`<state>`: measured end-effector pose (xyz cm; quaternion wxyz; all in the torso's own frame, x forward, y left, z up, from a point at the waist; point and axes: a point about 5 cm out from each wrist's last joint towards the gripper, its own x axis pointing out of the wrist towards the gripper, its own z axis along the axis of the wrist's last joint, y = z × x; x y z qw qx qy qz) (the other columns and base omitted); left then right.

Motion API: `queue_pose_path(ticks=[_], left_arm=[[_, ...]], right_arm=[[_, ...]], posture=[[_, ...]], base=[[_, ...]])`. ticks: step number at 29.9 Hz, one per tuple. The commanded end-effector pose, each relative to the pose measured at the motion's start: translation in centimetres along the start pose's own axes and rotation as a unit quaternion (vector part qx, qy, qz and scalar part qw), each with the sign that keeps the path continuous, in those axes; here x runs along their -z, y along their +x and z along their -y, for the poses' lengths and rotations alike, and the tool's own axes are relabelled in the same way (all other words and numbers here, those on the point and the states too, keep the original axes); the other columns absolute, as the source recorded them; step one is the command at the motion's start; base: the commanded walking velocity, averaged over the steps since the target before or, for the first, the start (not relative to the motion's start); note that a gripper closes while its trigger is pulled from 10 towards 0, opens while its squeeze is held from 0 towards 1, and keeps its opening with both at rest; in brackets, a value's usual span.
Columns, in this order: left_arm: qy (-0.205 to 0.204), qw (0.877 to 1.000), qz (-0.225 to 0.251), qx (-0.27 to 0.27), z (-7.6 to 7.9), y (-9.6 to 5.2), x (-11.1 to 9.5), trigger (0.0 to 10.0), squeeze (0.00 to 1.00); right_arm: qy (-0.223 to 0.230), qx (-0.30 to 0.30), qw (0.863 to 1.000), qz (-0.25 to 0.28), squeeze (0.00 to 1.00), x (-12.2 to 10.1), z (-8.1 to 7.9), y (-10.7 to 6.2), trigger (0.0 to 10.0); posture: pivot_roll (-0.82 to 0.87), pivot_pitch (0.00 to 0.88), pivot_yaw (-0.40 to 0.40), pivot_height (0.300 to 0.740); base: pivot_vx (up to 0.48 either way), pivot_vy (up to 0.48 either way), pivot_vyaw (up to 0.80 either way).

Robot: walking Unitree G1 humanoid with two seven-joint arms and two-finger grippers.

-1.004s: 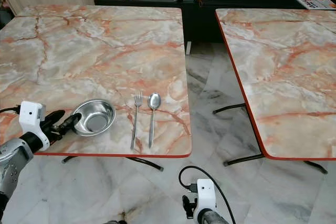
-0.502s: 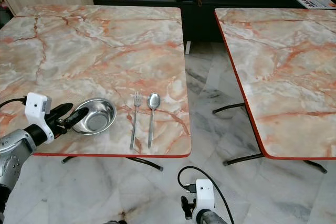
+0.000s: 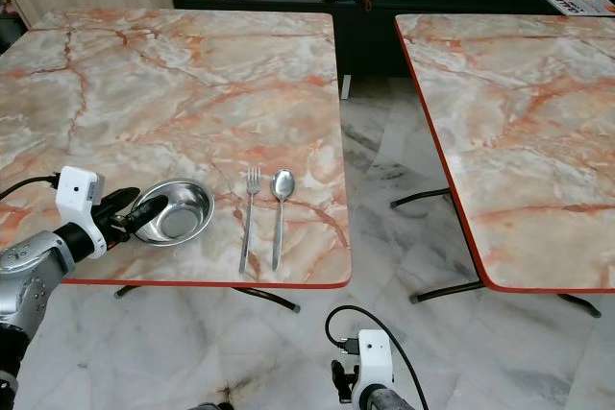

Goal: Setting the table

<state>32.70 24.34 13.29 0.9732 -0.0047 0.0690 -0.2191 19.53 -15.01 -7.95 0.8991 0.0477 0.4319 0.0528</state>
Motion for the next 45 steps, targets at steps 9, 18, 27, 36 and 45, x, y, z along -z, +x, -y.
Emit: queue_pose_path(ticks=[9, 18, 27, 36, 45], left_arm=[[0.009, 1.000, -0.016, -0.010, -0.1, 0.7, 0.4, 10.0, 0.00], [0.026, 0.997, -0.028, -0.067, -1.8, 0.4, 0.6, 10.0, 0.00], [0.007, 0.998, -0.027, -0.062, -2.0, 0.4, 1.0, 10.0, 0.00], [-0.001, 0.999, -0.017, -0.038, -1.6, 0.4, 0.8, 10.0, 0.00], [0.003, 0.999, -0.019, -0.031, -1.5, 0.5, 0.9, 9.1, 0.00]], right_arm=[[0.006, 0.004, 1.000, -0.007, 0.00, 0.4, 0.2, -0.1, 10.0], [0.011, 0.007, 1.000, -0.005, 0.00, 0.4, 0.2, -0.1, 10.0], [0.013, 0.008, 1.000, -0.004, 0.00, 0.4, 0.3, -0.1, 10.0], [0.013, 0.007, 1.000, -0.005, 0.00, 0.4, 0.3, -0.1, 10.0], [0.011, 0.003, 1.000, -0.005, 0.00, 0.4, 0.0, -0.1, 10.0]], posture=[[0.08, 0.137, 0.001, 0.740], [0.08, 0.137, 0.002, 0.740], [0.07, 0.134, 0.004, 0.740], [0.07, 0.133, 0.007, 0.740], [0.08, 0.114, 0.010, 0.740]], base=[[0.000, 0.000, 0.00], [0.000, 0.000, 0.00], [0.000, 0.000, 0.00], [0.000, 0.000, 0.00], [0.000, 0.000, 0.00]])
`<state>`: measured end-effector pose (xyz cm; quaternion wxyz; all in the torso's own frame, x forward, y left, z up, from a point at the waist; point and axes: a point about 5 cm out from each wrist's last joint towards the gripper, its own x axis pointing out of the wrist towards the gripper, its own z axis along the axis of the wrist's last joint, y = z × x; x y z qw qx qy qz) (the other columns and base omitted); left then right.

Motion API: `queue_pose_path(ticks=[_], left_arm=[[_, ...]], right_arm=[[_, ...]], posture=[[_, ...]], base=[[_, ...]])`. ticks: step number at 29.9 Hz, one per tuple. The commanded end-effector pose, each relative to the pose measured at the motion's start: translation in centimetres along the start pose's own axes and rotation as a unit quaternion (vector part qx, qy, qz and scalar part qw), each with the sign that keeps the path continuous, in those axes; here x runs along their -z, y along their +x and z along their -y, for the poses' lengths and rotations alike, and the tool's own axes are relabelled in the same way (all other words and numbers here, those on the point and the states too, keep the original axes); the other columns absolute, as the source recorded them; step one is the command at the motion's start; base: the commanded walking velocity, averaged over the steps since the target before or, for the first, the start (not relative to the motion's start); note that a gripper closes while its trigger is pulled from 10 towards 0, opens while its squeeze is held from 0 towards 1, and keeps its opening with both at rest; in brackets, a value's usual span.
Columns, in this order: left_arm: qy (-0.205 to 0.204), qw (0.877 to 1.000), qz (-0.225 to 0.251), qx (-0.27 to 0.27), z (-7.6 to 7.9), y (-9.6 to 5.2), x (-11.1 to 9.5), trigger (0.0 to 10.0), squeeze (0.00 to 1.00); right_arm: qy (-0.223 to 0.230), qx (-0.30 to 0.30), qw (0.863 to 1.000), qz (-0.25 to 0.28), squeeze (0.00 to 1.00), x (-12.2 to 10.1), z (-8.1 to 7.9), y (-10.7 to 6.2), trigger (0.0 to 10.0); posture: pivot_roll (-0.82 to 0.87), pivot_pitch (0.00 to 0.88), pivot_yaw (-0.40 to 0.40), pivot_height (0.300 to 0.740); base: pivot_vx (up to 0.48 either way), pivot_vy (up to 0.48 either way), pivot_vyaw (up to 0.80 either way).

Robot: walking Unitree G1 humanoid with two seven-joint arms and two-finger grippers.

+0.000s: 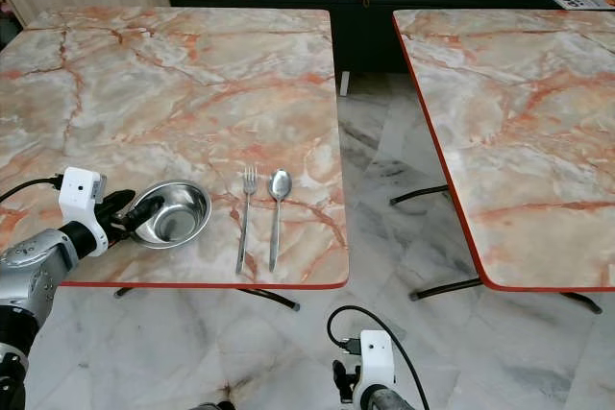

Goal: Setting the table

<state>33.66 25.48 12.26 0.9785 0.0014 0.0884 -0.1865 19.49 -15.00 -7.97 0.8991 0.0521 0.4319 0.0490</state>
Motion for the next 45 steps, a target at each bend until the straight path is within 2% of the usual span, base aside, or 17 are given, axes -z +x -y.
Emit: queue_pose_path(ticks=[1, 2, 3, 4, 8, 9, 11, 12, 13, 19, 20, 21, 38, 45], left_arm=[[0.005, 1.000, 0.000, 0.001, 0.0, 0.0, 0.0, 9.1, 0.00], [0.005, 1.000, 0.000, 0.001, 0.0, 0.0, 0.0, 9.1, 0.00], [0.005, 1.000, -0.001, 0.001, 0.0, 0.0, 0.1, 9.8, 0.00], [0.004, 1.000, -0.002, 0.003, 0.0, 0.0, 0.1, 10.0, 0.00], [0.001, 1.000, -0.009, 0.008, 0.1, 0.0, 0.4, 10.0, 0.00], [-0.001, 1.000, -0.015, 0.009, 0.2, 0.0, 0.7, 9.3, 0.00], [-0.001, 1.000, -0.017, 0.010, 0.2, 0.0, 0.8, 9.3, 0.00], [-0.002, 1.000, -0.018, 0.011, 0.3, 0.0, 1.0, 8.9, 0.00], [-0.002, 1.000, -0.020, 0.014, 0.4, 0.1, 1.1, 6.1, 0.00], [-0.002, 1.000, -0.021, 0.016, 0.5, 0.1, 1.1, 6.0, 0.00], [-0.003, 1.000, -0.020, 0.016, 0.5, 0.1, 1.1, 4.7, 0.00], [-0.004, 1.000, -0.019, 0.015, 0.5, 0.1, 1.1, 0.0, 0.00], [-0.013, 1.000, -0.008, 0.014, 0.3, 0.1, 0.7, 0.0, 0.00], [-0.041, 0.999, 0.011, 0.009, 0.1, -0.1, 0.6, 0.0, 0.00]], right_arm=[[0.006, 0.002, 1.000, -0.005, 0.00, 0.4, 0.0, -0.1, 10.0], [0.006, 0.002, 1.000, -0.005, 0.00, 0.4, 0.0, -0.1, 10.0], [0.005, 0.002, 1.000, -0.005, 0.00, 0.3, 0.0, -0.1, 10.0], [0.005, 0.002, 1.000, -0.005, 0.00, 0.2, 0.0, 0.0, 10.0], [0.003, 0.002, 1.000, -0.004, 0.00, 0.2, 0.1, 0.0, 10.0], [0.003, 0.002, 1.000, -0.004, 0.00, 0.2, 0.1, 0.0, 10.0], [0.003, 0.002, 1.000, -0.004, 0.00, 0.2, 0.1, 0.0, 10.0], [0.003, 0.002, 1.000, -0.004, 0.00, 0.2, 0.1, 0.0, 10.0], [0.003, 0.001, 1.000, -0.004, 0.00, 0.2, 0.1, 0.0, 10.0], [0.003, 0.001, 1.000, -0.004, 0.00, 0.2, 0.1, 0.0, 10.0], [0.002, 0.001, 1.000, -0.004, 0.00, 0.2, 0.1, 0.0, 10.0], [0.002, 0.001, 1.000, -0.004, 0.00, 0.2, 0.1, 0.0, 10.0], [0.006, 0.002, 1.000, -0.004, 0.00, 0.2, 0.0, 0.0, 10.0], [0.007, 0.002, 1.000, -0.005, 0.00, 0.3, 0.0, 0.0, 10.0]], posture=[[0.08, 0.114, 0.010, 0.740], [0.08, 0.114, 0.010, 0.740], [0.07, 0.110, 0.010, 0.740], [0.07, 0.106, 0.010, 0.740], [0.07, 0.101, 0.011, 0.740], [0.07, 0.098, 0.010, 0.740], [0.07, 0.097, 0.011, 0.740], [0.07, 0.096, 0.011, 0.740], [0.07, 0.095, 0.010, 0.740], [0.07, 0.097, 0.010, 0.740], [0.07, 0.098, 0.010, 0.740], [0.07, 0.099, 0.010, 0.740], [0.08, 0.114, 0.012, 0.740], [0.08, 0.116, 0.012, 0.740]], base=[[0.000, 0.000, 0.00], [0.000, 0.000, 0.00], [0.000, 0.000, 0.00], [0.000, 0.000, 0.00], [0.000, 0.000, 0.00], [0.000, 0.000, 0.00], [0.000, 0.000, 0.00], [0.000, 0.000, 0.00], [0.000, 0.000, 0.00], [0.000, 0.000, 0.00], [0.000, 0.000, 0.00], [0.000, 0.000, 0.00], [0.000, 0.000, 0.00], [0.000, 0.000, 0.00]])
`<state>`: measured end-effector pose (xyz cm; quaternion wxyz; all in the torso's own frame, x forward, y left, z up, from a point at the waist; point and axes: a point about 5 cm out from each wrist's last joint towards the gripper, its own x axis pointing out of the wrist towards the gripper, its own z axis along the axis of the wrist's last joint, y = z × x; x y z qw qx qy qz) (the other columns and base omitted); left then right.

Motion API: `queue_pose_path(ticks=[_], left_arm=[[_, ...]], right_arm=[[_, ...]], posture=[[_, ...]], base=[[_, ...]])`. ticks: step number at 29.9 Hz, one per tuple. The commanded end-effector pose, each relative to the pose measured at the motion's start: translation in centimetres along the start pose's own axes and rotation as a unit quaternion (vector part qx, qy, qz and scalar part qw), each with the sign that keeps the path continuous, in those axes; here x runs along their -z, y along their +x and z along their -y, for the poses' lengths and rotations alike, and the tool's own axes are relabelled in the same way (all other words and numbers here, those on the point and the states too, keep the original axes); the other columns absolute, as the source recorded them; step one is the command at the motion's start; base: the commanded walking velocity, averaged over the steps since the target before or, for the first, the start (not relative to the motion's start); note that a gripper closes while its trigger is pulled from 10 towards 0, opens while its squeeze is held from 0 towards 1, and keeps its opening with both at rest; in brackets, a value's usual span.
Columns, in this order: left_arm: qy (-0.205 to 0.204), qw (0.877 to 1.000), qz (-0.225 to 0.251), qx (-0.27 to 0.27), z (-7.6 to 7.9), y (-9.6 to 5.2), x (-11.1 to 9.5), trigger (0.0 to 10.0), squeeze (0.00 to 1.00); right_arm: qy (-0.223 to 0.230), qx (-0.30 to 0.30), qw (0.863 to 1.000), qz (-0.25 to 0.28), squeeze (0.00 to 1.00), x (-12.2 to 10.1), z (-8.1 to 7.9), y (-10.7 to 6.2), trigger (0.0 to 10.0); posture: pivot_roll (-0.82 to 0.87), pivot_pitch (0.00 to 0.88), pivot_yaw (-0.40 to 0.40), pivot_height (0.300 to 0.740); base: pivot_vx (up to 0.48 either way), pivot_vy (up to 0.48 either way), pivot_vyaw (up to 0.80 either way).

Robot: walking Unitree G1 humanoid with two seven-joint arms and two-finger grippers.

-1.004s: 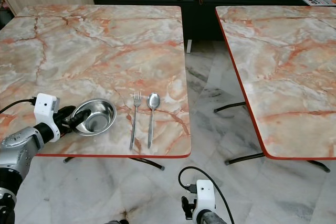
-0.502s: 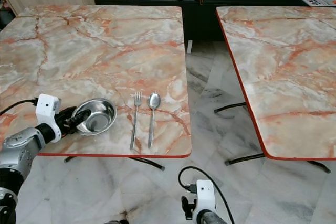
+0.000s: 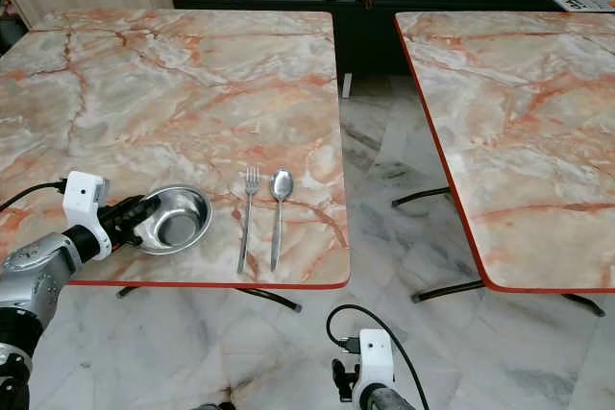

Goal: Setting the table

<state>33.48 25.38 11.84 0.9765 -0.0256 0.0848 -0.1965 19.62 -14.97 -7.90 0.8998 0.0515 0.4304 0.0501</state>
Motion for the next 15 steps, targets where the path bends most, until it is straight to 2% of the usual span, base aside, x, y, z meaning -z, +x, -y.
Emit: queue_pose_path(ticks=[1, 12, 15], left_arm=[[-0.019, 1.000, 0.006, -0.004, -0.05, -0.12, 0.18, 0.0, 0.00], [-0.046, 0.999, 0.023, 0.000, -0.01, -0.33, 0.24, 0.0, 0.00], [-0.061, 0.996, 0.057, -0.029, -0.72, -0.47, -0.65, 0.0, 0.00]], right_arm=[[0.009, 0.003, 1.000, -0.007, 0.00, 0.41, 0.00, -0.07, 10.0], [0.007, 0.003, 1.000, -0.007, 0.00, 0.41, 0.07, -0.08, 10.0], [0.004, 0.002, 1.000, -0.007, 0.00, 0.37, 0.08, -0.07, 10.0]], posture=[[0.08, 0.118, 0.013, 0.740], [0.08, 0.103, 0.010, 0.740], [0.08, 0.093, 0.007, 0.740]], base=[[0.000, 0.000, 0.00], [0.000, 0.000, 0.00], [0.000, 0.000, 0.00]])
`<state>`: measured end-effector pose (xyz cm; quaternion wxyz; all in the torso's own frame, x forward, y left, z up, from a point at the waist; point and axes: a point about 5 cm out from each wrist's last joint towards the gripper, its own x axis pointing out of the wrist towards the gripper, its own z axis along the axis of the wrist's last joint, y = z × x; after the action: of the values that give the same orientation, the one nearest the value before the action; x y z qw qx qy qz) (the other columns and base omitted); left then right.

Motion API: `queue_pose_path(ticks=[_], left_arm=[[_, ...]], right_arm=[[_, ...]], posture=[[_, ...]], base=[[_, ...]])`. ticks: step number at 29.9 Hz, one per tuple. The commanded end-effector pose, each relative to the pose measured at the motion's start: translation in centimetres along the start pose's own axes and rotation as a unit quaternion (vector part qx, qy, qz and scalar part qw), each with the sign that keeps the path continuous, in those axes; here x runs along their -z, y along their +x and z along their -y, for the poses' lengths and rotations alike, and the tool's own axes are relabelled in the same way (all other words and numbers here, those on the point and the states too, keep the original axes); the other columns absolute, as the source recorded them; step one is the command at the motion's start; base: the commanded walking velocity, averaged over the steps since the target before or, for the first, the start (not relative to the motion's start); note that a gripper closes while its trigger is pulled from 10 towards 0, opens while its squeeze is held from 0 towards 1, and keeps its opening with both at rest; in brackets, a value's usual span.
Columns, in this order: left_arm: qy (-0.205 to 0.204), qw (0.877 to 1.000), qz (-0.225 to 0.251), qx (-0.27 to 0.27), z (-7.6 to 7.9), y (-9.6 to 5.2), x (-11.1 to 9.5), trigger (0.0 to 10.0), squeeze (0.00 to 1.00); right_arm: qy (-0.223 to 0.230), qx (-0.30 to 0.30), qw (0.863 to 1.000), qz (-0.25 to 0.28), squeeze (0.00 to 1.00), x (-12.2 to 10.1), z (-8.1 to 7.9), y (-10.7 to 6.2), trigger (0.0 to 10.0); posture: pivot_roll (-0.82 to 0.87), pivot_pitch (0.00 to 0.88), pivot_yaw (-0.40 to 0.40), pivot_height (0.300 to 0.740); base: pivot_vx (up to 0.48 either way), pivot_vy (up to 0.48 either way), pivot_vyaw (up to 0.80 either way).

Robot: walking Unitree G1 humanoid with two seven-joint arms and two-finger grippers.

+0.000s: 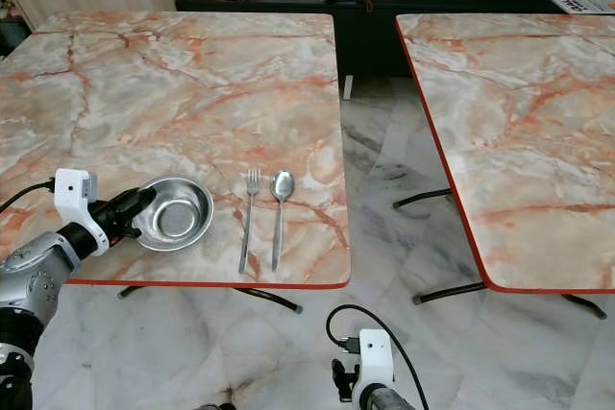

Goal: Setting the table

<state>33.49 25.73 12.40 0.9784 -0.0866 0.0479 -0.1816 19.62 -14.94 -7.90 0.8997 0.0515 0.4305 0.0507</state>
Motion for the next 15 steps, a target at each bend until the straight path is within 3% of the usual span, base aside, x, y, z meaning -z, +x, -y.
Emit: queue_pose_path(ticks=[1, 12, 13, 14, 15], left_arm=[[-0.012, 0.999, 0.019, -0.027, -0.6, -0.2, -0.4, 0.0, 0.00], [-0.047, 0.991, 0.114, -0.047, -1.0, -0.1, -3.5, 0.0, 0.00], [-0.049, 0.989, 0.126, -0.058, -1.1, -0.1, -4.1, 1.8, 0.00], [-0.051, 0.988, 0.134, -0.065, -1.2, 0.0, -4.5, 1.8, 0.00], [-0.045, 0.984, 0.155, -0.079, -1.4, 0.0, -5.6, 10.0, 0.00]], right_arm=[[0.003, 0.002, 1.000, -0.007, 0.00, 0.4, 0.1, -0.1, 10.0], [-0.001, -0.001, 1.000, -0.005, 0.00, 0.1, 0.0, 0.0, 10.0], [-0.001, -0.001, 1.000, -0.005, 0.00, 0.1, 0.0, 0.0, 10.0], [-0.001, -0.001, 1.000, -0.005, 0.00, 0.1, 0.0, 0.0, 10.0], [-0.002, -0.002, 1.000, -0.005, 0.00, 0.1, 0.0, 0.0, 10.0]], posture=[[0.08, 0.093, 0.007, 0.740], [0.09, 0.072, 0.004, 0.740], [0.09, 0.074, 0.003, 0.740], [0.10, 0.075, 0.002, 0.740], [0.10, 0.074, 0.001, 0.740]], base=[[0.000, 0.000, 0.00], [0.000, 0.000, 0.00], [0.000, 0.000, 0.00], [0.000, 0.000, 0.00], [0.000, 0.000, 0.00]])
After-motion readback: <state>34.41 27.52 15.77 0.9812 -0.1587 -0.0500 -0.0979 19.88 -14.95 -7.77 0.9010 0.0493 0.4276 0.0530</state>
